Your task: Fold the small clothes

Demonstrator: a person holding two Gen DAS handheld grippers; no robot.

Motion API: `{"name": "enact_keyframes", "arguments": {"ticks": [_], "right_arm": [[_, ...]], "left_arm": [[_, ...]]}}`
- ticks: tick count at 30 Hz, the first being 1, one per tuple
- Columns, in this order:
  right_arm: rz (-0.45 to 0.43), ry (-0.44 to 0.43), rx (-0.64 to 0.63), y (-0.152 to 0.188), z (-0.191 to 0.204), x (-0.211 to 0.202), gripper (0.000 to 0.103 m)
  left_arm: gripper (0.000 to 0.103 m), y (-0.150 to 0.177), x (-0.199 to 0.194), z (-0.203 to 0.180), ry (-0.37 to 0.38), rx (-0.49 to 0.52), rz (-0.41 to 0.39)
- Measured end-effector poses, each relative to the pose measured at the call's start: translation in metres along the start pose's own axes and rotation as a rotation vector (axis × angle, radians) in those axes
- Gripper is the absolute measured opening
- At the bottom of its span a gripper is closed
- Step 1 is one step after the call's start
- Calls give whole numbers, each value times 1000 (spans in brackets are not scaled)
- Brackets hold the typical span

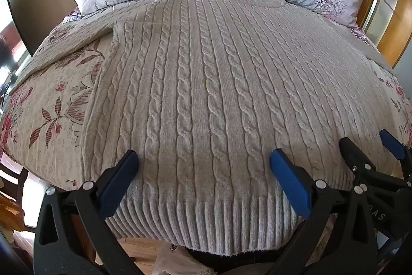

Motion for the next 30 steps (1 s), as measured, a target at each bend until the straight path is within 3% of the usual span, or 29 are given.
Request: {"name": "enact_keyframes", "arguments": {"ticks": [30], "right_arm": [[-13, 4, 3, 1, -1, -2, 102]], "left_arm": [[101, -2, -1, 1, -2, -1, -23]]}}
Point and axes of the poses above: each gripper's, at about its wrist camera, not at the fingertips, and x roughly the way its jaws point, z to its left, y to its underside, the point moved 7 cm from there along x, roughly the way its jaws point, and after that the axes turned 1 degree about -z, right-handed, at the moved point
